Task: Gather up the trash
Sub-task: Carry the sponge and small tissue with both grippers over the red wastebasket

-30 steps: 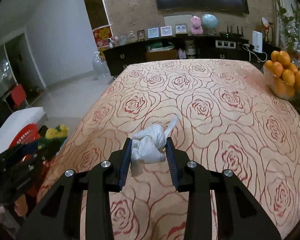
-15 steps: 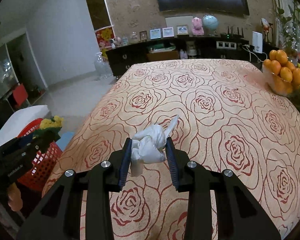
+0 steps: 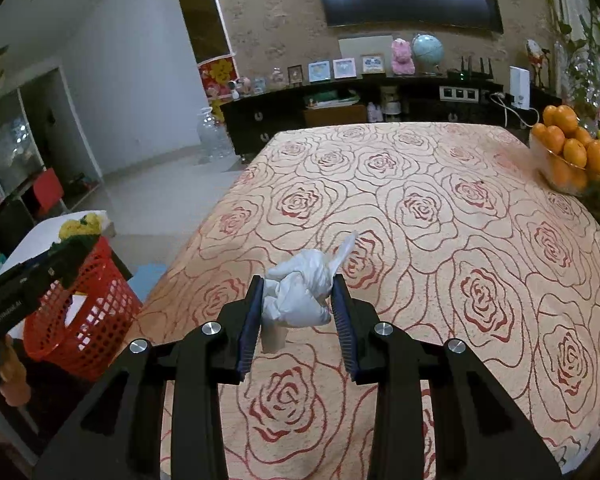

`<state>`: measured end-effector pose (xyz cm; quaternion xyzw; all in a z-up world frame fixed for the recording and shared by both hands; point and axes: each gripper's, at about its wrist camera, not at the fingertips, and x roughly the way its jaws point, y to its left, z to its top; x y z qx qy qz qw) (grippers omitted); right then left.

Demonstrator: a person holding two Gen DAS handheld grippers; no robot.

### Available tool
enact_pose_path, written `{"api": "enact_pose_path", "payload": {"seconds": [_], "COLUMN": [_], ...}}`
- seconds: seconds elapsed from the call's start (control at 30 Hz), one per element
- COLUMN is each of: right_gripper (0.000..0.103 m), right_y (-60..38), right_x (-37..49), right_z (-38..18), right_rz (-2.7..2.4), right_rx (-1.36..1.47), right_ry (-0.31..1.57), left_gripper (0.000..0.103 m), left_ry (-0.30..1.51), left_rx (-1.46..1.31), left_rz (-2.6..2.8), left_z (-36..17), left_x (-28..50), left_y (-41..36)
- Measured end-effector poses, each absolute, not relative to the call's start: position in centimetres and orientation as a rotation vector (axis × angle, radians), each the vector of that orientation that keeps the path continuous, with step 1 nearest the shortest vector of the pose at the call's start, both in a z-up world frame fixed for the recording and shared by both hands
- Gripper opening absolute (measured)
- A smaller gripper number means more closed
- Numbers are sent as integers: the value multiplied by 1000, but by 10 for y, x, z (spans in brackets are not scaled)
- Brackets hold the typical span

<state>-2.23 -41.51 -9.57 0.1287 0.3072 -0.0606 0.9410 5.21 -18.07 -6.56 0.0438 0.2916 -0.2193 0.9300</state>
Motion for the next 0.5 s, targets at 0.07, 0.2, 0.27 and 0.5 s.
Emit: {"api": "enact_pose_path", "payload": {"seconds": [0.07,0.2,0.27,0.5], "right_gripper": [34,34,34,34], "right_y": [-410,-398,-387,-339], "right_x": [-22,-15,-9,9], "right_z": [-93,-89,-88,-78], "right_rz": [-114,-84,-58,46], "right_rx": [259,255,251,202], "right_ry": [625,630,637,651], "left_gripper": [39,39,39,39], "left_ry": [591,586,588,588], "left_rx": [84,65,59,46], "left_rz": [-433,-383,-360,-260], "left_z": [-61,-56,-56,-56], "left_x": [52,53,55,65], "left_y": [-173,-150,-141,-100]}}
